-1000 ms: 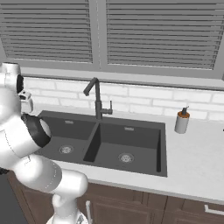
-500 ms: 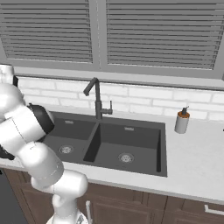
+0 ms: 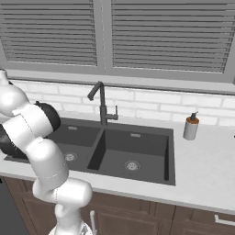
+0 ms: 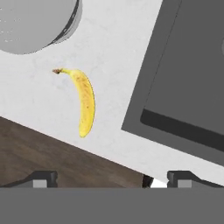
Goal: Put the colander in the sink, put the banana in the colander, and turn on the sink faucet and pour water over the colander.
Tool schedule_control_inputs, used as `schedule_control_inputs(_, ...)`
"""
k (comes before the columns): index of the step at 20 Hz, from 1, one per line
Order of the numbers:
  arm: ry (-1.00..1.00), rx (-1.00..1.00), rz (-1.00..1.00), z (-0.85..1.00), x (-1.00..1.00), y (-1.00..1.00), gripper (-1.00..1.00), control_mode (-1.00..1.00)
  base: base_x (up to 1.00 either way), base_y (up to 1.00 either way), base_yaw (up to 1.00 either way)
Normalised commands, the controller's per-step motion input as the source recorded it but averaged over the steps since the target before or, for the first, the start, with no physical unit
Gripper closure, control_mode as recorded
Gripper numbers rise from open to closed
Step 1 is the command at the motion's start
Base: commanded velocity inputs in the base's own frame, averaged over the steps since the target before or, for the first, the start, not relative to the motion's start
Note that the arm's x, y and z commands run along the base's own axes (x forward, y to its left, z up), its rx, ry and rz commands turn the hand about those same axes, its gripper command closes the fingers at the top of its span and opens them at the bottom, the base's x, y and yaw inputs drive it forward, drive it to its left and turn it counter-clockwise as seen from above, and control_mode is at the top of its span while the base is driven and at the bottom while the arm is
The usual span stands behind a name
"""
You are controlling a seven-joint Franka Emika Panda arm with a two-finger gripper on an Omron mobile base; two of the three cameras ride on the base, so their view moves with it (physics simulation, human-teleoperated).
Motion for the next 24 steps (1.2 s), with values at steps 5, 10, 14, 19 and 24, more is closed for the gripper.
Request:
schedule_control_inputs(5, 0.00, 0.00, -0.23, -0.10, 0.00, 0.34, -1.00, -1.00, 0.00, 0.00, 0.00)
schedule_control_inputs(10, 0.00, 0.00, -0.28, -0.09, 0.07, 0.37, -1.00, -1.00, 0.00, 0.00, 0.00)
schedule_control_inputs(14, 0.00, -0.01, -0.21, -0.13, 0.14, 0.22, -1.00, -1.00, 0.00, 0.00, 0.00)
schedule_control_inputs(19, 0.00, -0.03, -0.08, -0.16, 0.13, 0.04, -1.00, -1.00, 0.00, 0.00, 0.00)
schedule_control_inputs(24, 0.00, -0.05, 0.00, -0.19, 0.08, 0.00, -1.00, -1.00, 0.00, 0.00, 0.00)
